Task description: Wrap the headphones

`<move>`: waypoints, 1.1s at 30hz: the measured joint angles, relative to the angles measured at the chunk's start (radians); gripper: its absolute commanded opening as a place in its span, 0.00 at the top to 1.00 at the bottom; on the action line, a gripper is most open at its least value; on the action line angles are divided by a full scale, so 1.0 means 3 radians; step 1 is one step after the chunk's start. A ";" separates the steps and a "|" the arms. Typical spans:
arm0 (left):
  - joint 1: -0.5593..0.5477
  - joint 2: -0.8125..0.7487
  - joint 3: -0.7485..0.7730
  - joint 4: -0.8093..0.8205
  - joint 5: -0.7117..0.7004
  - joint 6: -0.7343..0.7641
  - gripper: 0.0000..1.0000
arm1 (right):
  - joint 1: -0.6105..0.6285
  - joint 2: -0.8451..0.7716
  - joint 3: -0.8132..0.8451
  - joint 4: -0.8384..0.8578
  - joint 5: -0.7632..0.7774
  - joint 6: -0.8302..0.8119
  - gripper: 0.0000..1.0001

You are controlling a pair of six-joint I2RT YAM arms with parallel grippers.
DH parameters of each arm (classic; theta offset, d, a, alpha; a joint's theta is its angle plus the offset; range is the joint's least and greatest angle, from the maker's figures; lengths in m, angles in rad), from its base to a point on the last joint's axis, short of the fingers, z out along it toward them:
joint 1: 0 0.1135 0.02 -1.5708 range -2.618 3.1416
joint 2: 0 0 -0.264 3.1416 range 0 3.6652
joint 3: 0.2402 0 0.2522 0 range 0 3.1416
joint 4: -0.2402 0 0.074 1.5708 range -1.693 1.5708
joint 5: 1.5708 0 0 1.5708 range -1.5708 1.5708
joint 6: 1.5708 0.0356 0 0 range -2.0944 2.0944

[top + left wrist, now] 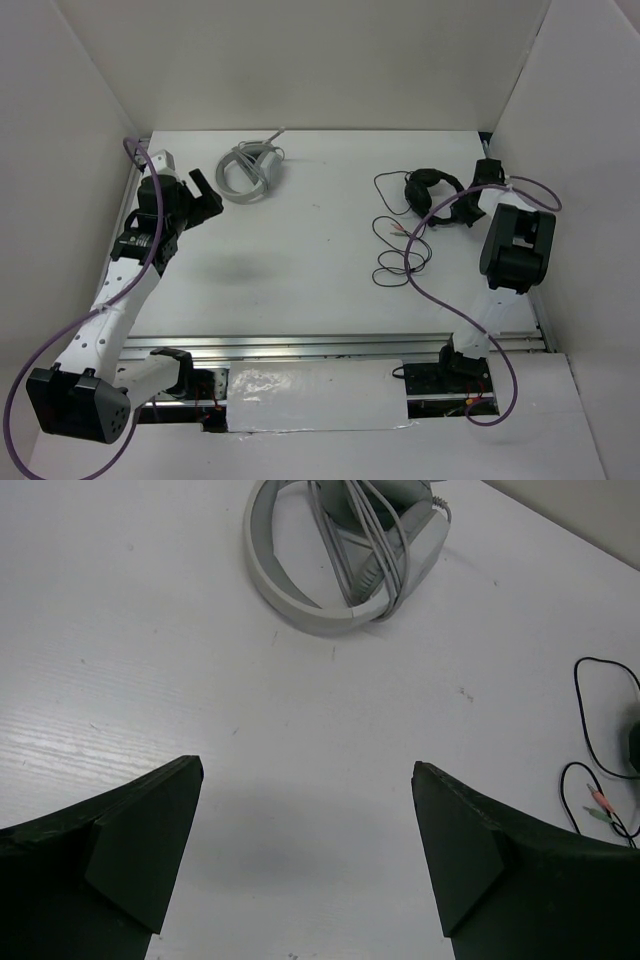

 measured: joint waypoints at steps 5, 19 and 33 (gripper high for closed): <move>0.0000 0.0000 0.0075 -0.0014 0.0212 0.0102 0.01 | 0.0188 -0.0231 0.0018 -0.0008 0.0179 -0.0573 1.00; -0.0332 0.0108 0.0212 0.0357 0.2014 0.0627 0.01 | 0.2141 -0.1926 -0.0036 0.0148 -0.0443 -0.3582 1.00; -0.1066 0.0262 0.0224 0.0484 0.2593 0.0832 0.06 | 0.2881 -0.1829 0.0278 -0.0688 -0.1176 -0.4997 1.00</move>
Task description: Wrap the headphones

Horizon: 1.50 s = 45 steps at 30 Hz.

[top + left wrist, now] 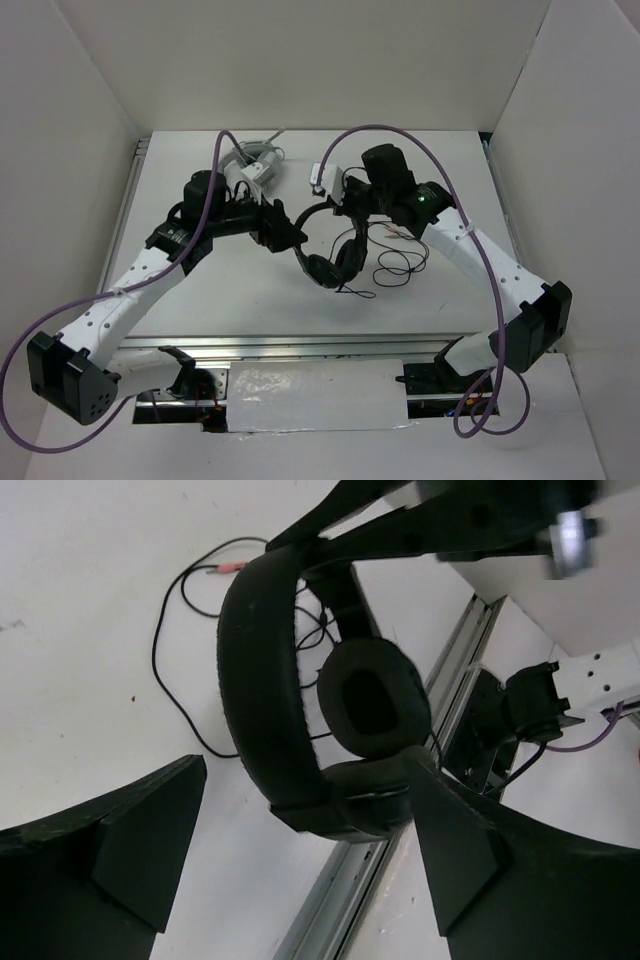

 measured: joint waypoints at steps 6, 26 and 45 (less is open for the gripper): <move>-0.0069 0.0319 0.0140 -0.0140 -0.0104 0.0060 0.19 | 0.0172 0.0114 0.0341 -0.0092 -0.0036 -0.0328 1.00; -0.0094 0.0397 0.0211 -0.0304 -0.0455 0.0141 0.53 | 0.0707 0.0483 0.0539 -0.0456 0.0334 -0.0810 1.00; -0.0429 0.0379 0.0306 -0.0437 -0.1471 0.0295 0.62 | 0.0810 0.0704 0.0993 -0.0679 0.0613 -0.0898 1.00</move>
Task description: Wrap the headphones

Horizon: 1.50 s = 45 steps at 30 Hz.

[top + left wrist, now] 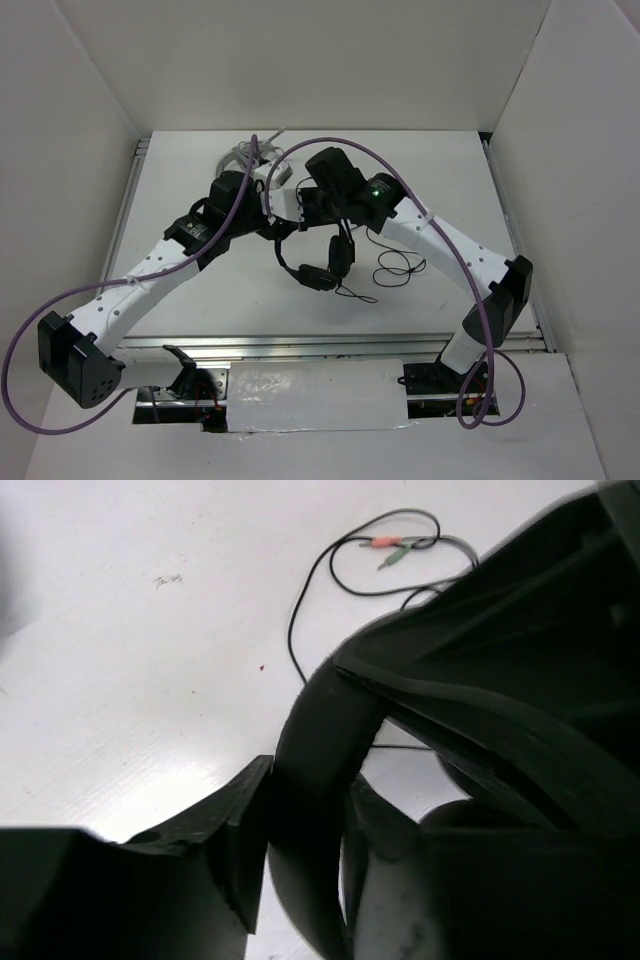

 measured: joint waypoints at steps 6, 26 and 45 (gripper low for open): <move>-0.0102 0.0022 0.0050 -0.0127 -0.0188 0.0084 1.00 | 0.0018 0.0023 0.0034 -0.0055 0.0008 0.0004 1.00; 0.0092 0.0004 0.0011 -0.0192 -0.1492 -0.0783 1.00 | 0.0011 -0.1644 -0.2201 0.2883 0.0313 0.1647 0.00; 0.1030 0.0355 0.1574 -0.0712 -0.1773 -0.1584 1.00 | -0.0483 -0.2396 -0.4088 0.3805 0.0959 0.3756 0.00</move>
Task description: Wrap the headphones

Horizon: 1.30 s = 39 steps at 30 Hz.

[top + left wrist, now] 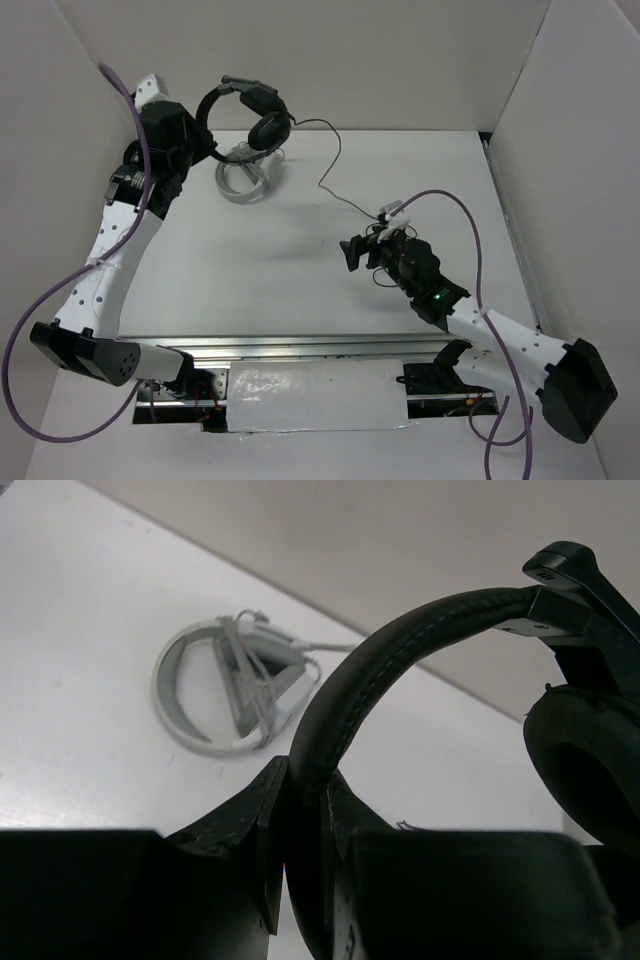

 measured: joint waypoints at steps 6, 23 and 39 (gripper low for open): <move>0.0338 0.0242 0.0754 -0.0092 0.0566 0.0022 1.00 | -0.0120 0.0853 0.0065 0.0554 -0.0037 -0.0589 0.00; 0.0975 0.0534 0.1677 -0.0076 0.1756 0.0033 1.00 | -0.0846 0.2280 0.1588 -0.0022 -0.0856 -0.1324 0.00; 0.1305 0.0590 0.1696 -0.0074 0.1971 0.0031 1.00 | -0.0970 0.1378 0.0914 -0.0065 -0.0820 -0.0997 0.00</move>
